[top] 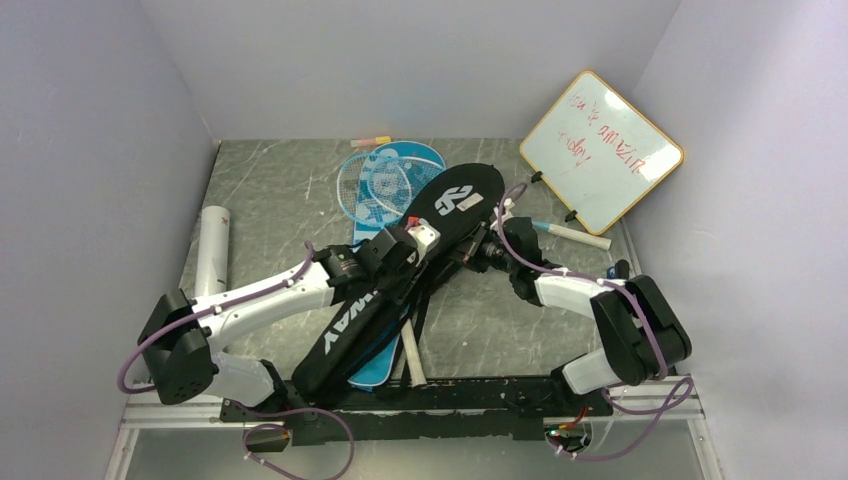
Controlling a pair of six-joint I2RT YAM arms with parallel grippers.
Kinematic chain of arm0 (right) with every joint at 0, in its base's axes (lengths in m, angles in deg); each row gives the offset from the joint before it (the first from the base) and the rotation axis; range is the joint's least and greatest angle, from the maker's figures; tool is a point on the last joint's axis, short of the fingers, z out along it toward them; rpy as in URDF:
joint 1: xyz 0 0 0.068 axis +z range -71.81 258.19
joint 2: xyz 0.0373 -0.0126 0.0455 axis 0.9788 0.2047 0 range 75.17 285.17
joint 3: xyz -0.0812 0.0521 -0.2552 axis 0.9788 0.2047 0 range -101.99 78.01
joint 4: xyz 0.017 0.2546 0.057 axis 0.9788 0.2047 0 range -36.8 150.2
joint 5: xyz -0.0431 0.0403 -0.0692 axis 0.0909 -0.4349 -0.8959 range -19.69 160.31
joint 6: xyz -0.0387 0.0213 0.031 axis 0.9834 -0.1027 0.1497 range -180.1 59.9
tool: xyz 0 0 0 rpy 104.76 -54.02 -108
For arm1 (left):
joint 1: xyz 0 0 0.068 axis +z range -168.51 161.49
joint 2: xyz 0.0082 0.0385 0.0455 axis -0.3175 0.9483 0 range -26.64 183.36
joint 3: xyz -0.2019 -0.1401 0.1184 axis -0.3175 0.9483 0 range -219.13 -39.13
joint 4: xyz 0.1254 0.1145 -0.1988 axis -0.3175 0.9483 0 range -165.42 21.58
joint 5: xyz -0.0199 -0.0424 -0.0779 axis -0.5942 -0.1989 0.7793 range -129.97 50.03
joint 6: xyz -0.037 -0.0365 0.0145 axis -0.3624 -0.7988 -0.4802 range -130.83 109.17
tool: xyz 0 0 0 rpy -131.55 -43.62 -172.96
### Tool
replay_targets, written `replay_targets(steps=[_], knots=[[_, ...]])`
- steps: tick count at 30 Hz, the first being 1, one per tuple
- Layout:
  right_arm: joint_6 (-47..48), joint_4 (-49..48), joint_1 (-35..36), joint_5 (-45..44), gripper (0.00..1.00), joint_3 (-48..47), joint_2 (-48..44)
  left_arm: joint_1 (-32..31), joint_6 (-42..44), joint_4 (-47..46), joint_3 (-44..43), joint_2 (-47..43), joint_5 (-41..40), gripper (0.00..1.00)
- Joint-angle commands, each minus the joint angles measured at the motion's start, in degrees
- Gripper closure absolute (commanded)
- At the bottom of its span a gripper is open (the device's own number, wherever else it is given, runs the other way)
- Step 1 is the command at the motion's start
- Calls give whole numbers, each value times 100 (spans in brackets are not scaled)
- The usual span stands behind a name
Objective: Pack up the badminton gear
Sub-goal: Adjust the racket bag at the center of the board.
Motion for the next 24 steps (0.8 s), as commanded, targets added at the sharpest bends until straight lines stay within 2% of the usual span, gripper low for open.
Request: replay_targets(steps=[1,5,13,18,21,24], knots=[[47,152,36,155,100,-362,-393,7,173,-361,19,-127,395,47],[14,210,32,247,100,-443,-429,-6,237,-333,15,-26,409,34],[-81,289,34,404,100,-626,-442,-486,150,-186,-131,229,-205,24],[-131,341,32,450,100,-686,-498,-847,-157,-5,-229,555,-1052,19],[-159,376,33,468,100,-696,-513,-1050,-443,192,-305,701,-1952,20],[-245,349,32,500,100,-675,-533,-1354,-828,663,-525,953,-3295,24]])
